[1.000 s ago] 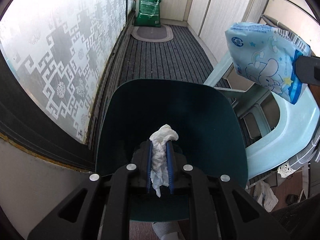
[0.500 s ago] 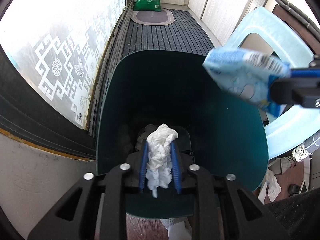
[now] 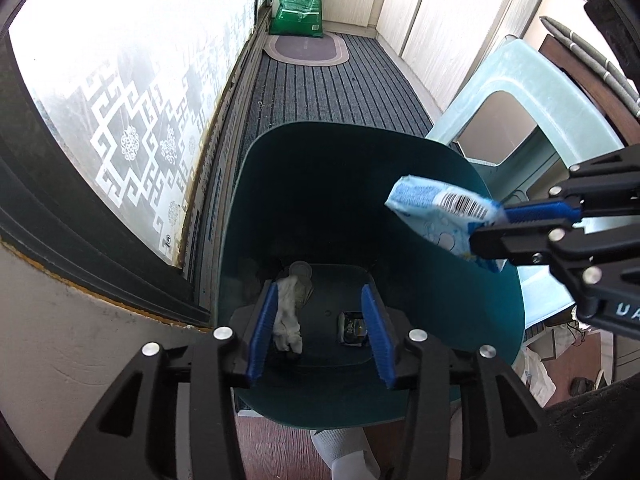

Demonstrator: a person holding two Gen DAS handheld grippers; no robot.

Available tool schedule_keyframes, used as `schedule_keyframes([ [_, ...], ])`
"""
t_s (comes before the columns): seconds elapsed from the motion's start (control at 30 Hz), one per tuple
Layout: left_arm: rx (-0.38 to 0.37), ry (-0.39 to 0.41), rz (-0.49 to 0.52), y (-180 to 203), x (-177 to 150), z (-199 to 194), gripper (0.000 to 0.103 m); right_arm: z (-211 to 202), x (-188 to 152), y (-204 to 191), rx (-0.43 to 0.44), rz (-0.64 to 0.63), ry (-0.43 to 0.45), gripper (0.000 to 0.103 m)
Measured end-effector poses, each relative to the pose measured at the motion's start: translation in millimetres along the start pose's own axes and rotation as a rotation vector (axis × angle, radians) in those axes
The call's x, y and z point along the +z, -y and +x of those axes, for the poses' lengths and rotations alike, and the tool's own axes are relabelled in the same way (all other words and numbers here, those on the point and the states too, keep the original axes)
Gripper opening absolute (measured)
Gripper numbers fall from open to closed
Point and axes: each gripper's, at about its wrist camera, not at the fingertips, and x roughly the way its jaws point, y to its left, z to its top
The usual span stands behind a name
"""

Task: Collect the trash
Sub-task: 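Open the left tool over the bin to drop the tissue, then lower the blue wipes pack into the bin and open the right tool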

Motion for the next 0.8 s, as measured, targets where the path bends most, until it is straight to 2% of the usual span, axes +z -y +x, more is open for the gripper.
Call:
schedule_keyframes([
  [0.13, -0.001, 0.06, -0.006, -1, 2, -13, 0.047, 5, 1, 0, 0.003, 0.0, -0.016, 0.011],
  [0.27, -0.007, 0.158, -0.013, 0, 4, -31, 0.047, 11, 2, 0, 0.007, -0.002, -0.035, 0.011],
  [0.37, -0.007, 0.242, -0.021, 1, 6, -49, 0.041, 16, 1, 2, 0.015, 0.004, -0.053, 0.011],
  [0.4, -0.01, 0.272, -0.027, 2, 7, -56, 0.036, 18, 0, 3, 0.02, 0.006, -0.061, 0.011],
  [0.47, -0.011, 0.325, -0.038, 1, 8, -69, 0.035, 21, -1, 4, 0.034, 0.011, -0.077, 0.011],
  [0.53, -0.016, 0.377, -0.04, 0, 9, -82, 0.027, 25, -3, 3, 0.041, 0.008, -0.09, 0.011],
  [0.8, -0.076, 0.581, -0.062, 14, 14, -138, 0.025, 39, -8, 0, 0.052, -0.009, -0.135, 0.013],
])
